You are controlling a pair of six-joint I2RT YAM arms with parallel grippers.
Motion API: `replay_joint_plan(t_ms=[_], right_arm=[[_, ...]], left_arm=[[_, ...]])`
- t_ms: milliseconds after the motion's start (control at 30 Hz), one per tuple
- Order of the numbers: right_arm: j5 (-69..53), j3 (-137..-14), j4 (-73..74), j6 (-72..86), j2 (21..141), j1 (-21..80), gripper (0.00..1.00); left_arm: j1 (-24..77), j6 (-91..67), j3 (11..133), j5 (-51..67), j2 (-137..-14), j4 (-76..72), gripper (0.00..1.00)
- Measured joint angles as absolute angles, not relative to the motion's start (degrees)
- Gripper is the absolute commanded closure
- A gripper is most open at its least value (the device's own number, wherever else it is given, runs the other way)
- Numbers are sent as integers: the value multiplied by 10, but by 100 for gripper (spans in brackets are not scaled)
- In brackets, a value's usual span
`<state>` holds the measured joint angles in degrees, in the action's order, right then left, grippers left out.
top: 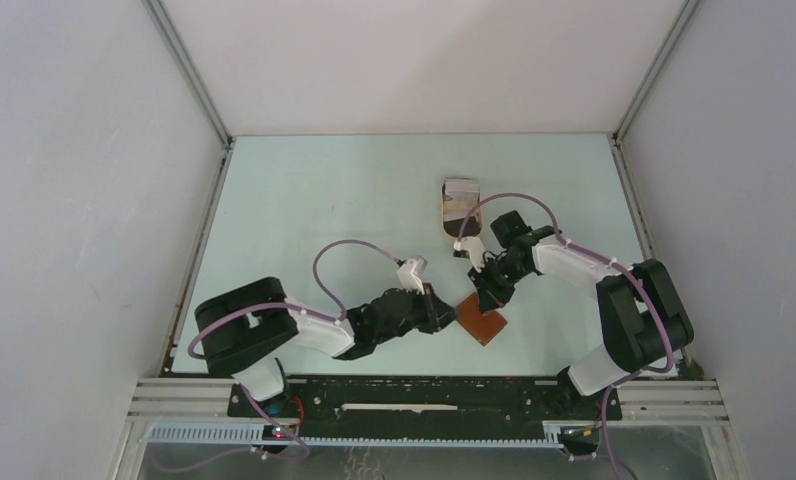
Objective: Put the credit cards into the card holder
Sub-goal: Close the card holder at the center of the board.
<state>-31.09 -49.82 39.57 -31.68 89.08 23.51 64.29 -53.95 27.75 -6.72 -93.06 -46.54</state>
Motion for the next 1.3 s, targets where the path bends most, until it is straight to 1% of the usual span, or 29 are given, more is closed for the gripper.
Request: replay_joint_plan(t_ms=[167,333,767,867,967,1033,1200,1300], right_arm=[[-305,-500,396,-313,891,239,100],[-294,-508,404,-303,897,247,95],[-274,-516,410,-292,912,271,89],[-278,-517,412,-292,913,269,81],[-285,-517,420,-292,912,265,65],[-286,-517,430,-296,904,263,59],[-289,-513,460,-312,873,259,55],[-306,-513,473,-323,849,256,55]], left_arm=[[646,-540,277,-74,-920,-465,97],[650,-540,277,-76,-917,-462,97],[663,-540,277,-88,-909,-455,97],[664,-540,277,-89,-908,-452,97],[664,-540,277,-89,-907,-446,97],[665,-540,277,-89,-907,-443,97],[667,-539,277,-89,-894,-424,96],[668,-533,277,-89,-872,-406,96]])
